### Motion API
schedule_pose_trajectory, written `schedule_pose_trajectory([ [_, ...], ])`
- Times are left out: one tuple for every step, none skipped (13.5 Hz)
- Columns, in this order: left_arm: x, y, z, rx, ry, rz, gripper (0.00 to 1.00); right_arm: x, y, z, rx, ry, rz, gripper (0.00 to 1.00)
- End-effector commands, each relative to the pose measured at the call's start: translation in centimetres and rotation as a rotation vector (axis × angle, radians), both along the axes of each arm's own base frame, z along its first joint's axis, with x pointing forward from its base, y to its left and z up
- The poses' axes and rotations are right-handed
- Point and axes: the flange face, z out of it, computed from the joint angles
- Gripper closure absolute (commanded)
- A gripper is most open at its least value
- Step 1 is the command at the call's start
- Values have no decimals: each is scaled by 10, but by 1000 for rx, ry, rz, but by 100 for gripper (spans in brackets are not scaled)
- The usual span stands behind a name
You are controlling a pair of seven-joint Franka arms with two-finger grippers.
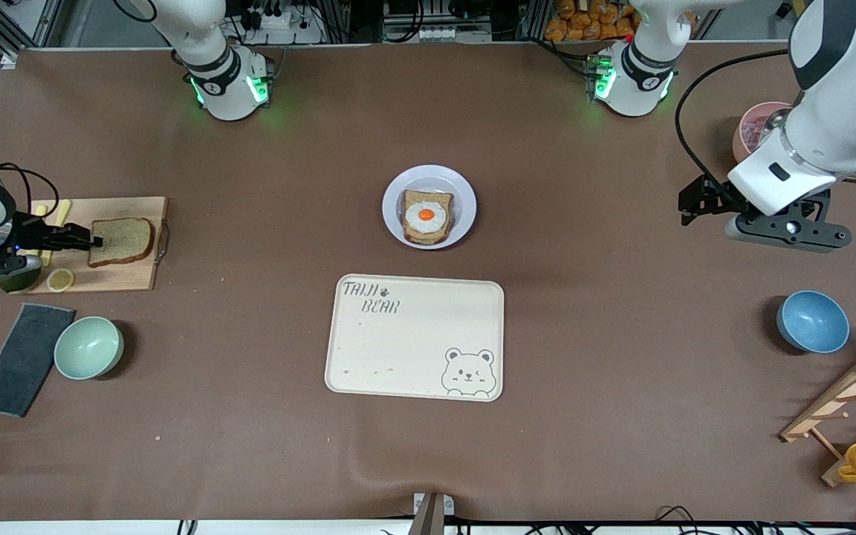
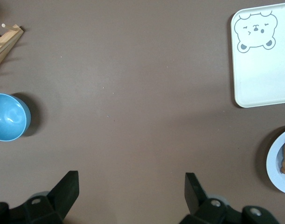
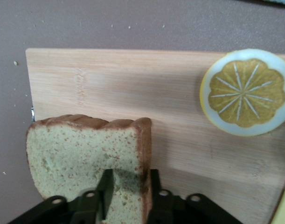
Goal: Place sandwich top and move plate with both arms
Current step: 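Lift the bread slice with the right gripper and carry it to the plate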
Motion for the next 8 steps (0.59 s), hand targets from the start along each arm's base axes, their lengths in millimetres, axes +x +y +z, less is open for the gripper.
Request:
schedule_pose_trajectory([
  [1,-2,6,9,-14,14,0,-2,-6,-6,41,-43,3,77],
  [2,0,6,9,-14,17,0,-2,-6,-9,44,-52,20,84],
  [1,0,8,9,-19,17,0,-1,-6,-9,38,-58,24,90],
  [1,0,8,7,-18,17,0,-1,-6,-9,40,-58,27,100],
  [1,0,8,7,-18,19,0,-1,-4,-9,46,-53,25,100],
  [1,0,8,7,-18,19,0,3,0,-8,56,-61,16,100],
  [1,0,8,7,-18,19,0,7,5,-5,70,-60,11,100],
  [1,0,8,7,-18,19,0,13,12,0,94,-47,20,100],
])
